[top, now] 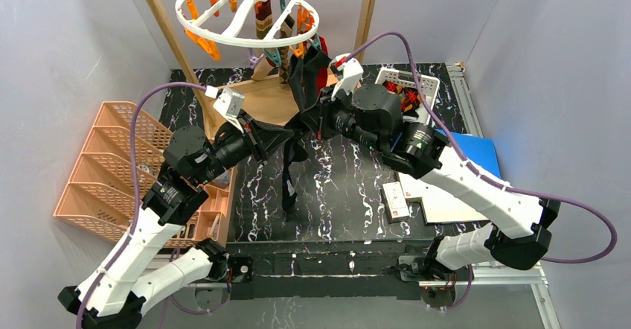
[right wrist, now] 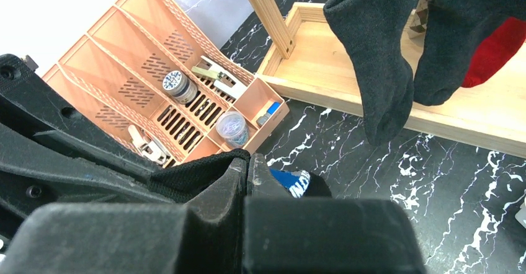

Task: Clip the socks to the hanger
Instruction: Pick up the sock at the center of the board.

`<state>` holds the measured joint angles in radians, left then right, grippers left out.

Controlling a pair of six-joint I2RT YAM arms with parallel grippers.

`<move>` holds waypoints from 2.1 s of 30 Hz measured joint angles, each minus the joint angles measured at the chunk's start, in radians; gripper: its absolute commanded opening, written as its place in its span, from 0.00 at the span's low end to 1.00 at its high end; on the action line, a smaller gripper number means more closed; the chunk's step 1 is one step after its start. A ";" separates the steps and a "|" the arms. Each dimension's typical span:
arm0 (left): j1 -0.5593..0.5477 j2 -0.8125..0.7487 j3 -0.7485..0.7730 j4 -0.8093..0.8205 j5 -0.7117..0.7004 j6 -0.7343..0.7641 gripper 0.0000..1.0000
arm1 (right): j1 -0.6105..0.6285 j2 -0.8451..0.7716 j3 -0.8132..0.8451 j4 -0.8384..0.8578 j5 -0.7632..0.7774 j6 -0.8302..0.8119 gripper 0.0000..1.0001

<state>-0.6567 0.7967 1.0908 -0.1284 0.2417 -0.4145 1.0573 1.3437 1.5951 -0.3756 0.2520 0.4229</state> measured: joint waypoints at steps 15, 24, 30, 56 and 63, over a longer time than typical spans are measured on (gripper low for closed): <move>0.000 -0.014 -0.083 0.066 0.035 0.026 0.24 | 0.003 0.006 -0.015 0.019 0.006 -0.003 0.01; 0.000 -0.069 -0.099 0.063 -0.007 0.066 0.61 | -0.004 0.008 -0.013 0.001 -0.066 -0.006 0.01; 0.000 -0.088 -0.099 0.053 -0.027 0.118 0.98 | -0.004 0.009 0.006 -0.047 -0.093 -0.008 0.01; 0.000 -0.199 -0.150 -0.056 0.118 0.639 0.64 | -0.004 0.009 0.084 -0.229 -0.311 -0.135 0.01; 0.000 -0.193 -0.150 -0.051 0.164 0.693 0.54 | -0.004 0.009 0.084 -0.241 -0.327 -0.150 0.01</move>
<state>-0.6567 0.6041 0.9409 -0.1799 0.4061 0.2787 1.0534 1.3525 1.6794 -0.6167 -0.0750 0.2729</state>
